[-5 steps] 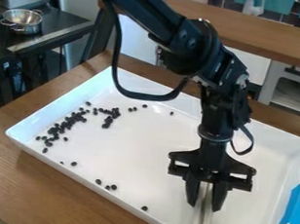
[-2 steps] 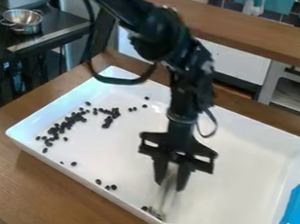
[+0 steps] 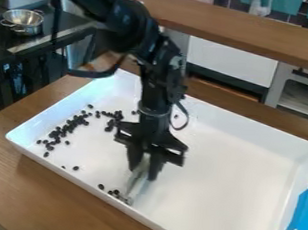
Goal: Sweep into pile
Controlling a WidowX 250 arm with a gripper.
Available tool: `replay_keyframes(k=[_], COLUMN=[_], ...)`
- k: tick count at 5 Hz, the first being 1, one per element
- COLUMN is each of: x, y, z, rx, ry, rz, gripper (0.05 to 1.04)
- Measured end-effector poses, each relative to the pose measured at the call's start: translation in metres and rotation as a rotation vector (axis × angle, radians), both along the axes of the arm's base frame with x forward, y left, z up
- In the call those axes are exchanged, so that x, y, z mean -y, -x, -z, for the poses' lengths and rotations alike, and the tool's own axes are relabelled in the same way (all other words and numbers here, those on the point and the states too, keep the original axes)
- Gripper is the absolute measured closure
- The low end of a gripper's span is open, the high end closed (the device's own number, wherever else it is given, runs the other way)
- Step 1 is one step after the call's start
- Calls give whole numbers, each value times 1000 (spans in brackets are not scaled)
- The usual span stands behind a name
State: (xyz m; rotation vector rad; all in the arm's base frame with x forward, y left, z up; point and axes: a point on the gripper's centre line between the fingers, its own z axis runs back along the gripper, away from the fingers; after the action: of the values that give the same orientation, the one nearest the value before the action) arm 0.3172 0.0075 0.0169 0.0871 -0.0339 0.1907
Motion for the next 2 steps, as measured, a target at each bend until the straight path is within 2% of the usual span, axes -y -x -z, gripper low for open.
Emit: replay_keyframes(k=[2], x=[-35], y=[17], z=[-1], rx=[24], ry=[-55], rz=[52], gripper=[709])
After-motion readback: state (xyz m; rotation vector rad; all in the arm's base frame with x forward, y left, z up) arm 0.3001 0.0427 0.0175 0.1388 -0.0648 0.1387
